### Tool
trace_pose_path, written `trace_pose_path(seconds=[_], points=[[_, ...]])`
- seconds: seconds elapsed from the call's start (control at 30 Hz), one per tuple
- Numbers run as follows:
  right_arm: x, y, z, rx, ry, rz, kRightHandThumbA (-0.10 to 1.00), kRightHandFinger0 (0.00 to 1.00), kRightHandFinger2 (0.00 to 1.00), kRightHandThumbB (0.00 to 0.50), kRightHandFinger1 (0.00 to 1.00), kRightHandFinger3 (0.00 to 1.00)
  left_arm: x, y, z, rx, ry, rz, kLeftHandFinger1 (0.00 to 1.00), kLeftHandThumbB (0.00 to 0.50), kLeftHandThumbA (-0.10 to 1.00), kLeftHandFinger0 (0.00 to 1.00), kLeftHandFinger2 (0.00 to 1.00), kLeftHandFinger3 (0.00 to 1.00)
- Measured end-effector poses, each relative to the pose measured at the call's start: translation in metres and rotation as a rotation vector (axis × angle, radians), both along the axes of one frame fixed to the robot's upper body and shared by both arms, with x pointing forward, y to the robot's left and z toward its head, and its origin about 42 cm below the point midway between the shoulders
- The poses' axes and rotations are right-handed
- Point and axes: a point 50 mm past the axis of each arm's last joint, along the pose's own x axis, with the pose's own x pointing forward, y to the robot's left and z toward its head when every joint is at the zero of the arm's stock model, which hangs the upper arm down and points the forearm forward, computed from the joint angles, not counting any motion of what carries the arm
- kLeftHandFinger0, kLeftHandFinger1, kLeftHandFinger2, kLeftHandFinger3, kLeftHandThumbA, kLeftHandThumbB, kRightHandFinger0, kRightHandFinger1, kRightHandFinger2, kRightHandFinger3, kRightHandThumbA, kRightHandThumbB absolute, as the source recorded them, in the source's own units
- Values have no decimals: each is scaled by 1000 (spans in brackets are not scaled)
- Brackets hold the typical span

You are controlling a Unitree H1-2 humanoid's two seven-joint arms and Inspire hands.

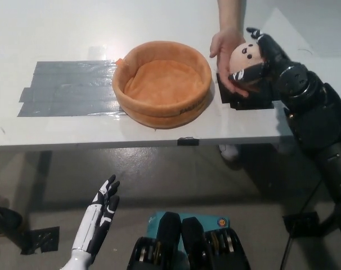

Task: A person hands a emotional support dumpling to the robot which it grabs with its right hand and places in the soft place kept infront of it in the centre of the desk

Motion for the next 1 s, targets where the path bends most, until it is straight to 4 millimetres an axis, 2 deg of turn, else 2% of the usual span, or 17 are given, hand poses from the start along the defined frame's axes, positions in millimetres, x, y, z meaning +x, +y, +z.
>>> trace_pose_path(seconds=[0.1, 0.17, 0.2, 0.23, 0.27, 0.3, 0.33, 0.37, 0.4, 0.53, 0.6, 0.77, 0.87, 0.9, 0.93, 0.97, 1.0], points=[[0, 0, -8, -32, 30, 7, 792, 1000, 1000, 328, 1000, 1000, 0, 0, 0, 0, 0, 0, 1000, 94, 995, 1000, 1000, 1000], [1, -1, -14, -45, 56, 3, 399, 1000, 1000, 226, 1000, 1000, 0, 0, 0, 0, 0, 0, 1000, 106, 999, 1000, 1000, 1000], [1, -3, -18, -51, 71, -3, 288, 980, 1000, 243, 1000, 996, 0, 0, 0, 0, 0, 0, 1000, 107, 1000, 1000, 1000, 1000], [1, -5, -20, -53, 78, -8, -22, 667, 831, 251, 791, 748, 0, 0, 0, 0, 0, 0, 1000, 114, 1000, 1000, 1000, 1000], [2, -6, -24, -56, 84, -14, -97, 266, 537, 225, 422, 495, 0, 0, 0, 0, -1, 0, 1000, 117, 1000, 1000, 1000, 1000], [2, -8, -26, -55, 75, -21, -100, 109, 414, 204, 291, 432, 0, 0, 0, 0, -1, 0, 1000, 118, 1000, 1000, 1000, 1000], [2, -9, -27, -53, 62, -28, -100, 7, 509, 195, 272, 474, 0, 0, 0, 0, 0, 0, 1000, 126, 1000, 1000, 1000, 1000], [2, -10, -27, -49, 51, -36, -100, 0, 525, 188, 194, 502, 0, 0, 0, 0, 0, 0, 1000, 124, 1000, 1000, 1000, 1000], [3, -11, -27, -44, 33, -42, -100, 0, 666, 189, 224, 607, 0, 0, 0, 0, 0, 0, 1000, 122, 1000, 1000, 1000, 1000], [3, -12, -23, -30, -56, -59, -100, 0, 862, 167, 465, 972, 0, 0, 0, 0, -1, 0, 1000, 118, 1000, 1000, 1000, 1000], [3, -11, -20, -14, -99, -70, -100, 47, 906, 163, 571, 1000, 0, 0, 0, 1, -1, 0, 1000, 115, 1000, 1000, 1000, 1000], [-1, 1, -3, 32, -252, -65, -100, 41, 923, 131, 565, 994, 0, 0, 0, 1, -1, -1, 1000, 114, 1000, 1000, 1000, 1000], [-5, 13, 25, 55, -395, -45, -100, 2, 943, 163, 529, 777, 1, 0, 1, 1, -2, -1, 1000, 120, 1000, 1000, 1000, 1000], [-8, 18, 36, 69, -439, -35, -100, 324, 1000, 274, 804, 819, 1, 0, 1, 1, -3, -1, 1000, 119, 1000, 1000, 1000, 1000], [-10, 22, 43, 79, -470, -27, -100, 452, 994, 260, 810, 680, 1, 0, 1, 1, -4, -1, 1000, 119, 1000, 1000, 1000, 1000], [-13, 28, 54, 92, -513, -13, -100, 325, 682, 275, 553, 496, 1, 0, 1, 1, -5, -1, 1000, 110, 1000, 1000, 1000, 1000], [-16, 34, 62, 102, -546, 0, -100, 188, 501, 242, 392, 412, 2, 0, 1, 2, -5, -2, 1000, 98, 1000, 1000, 1000, 1000]])
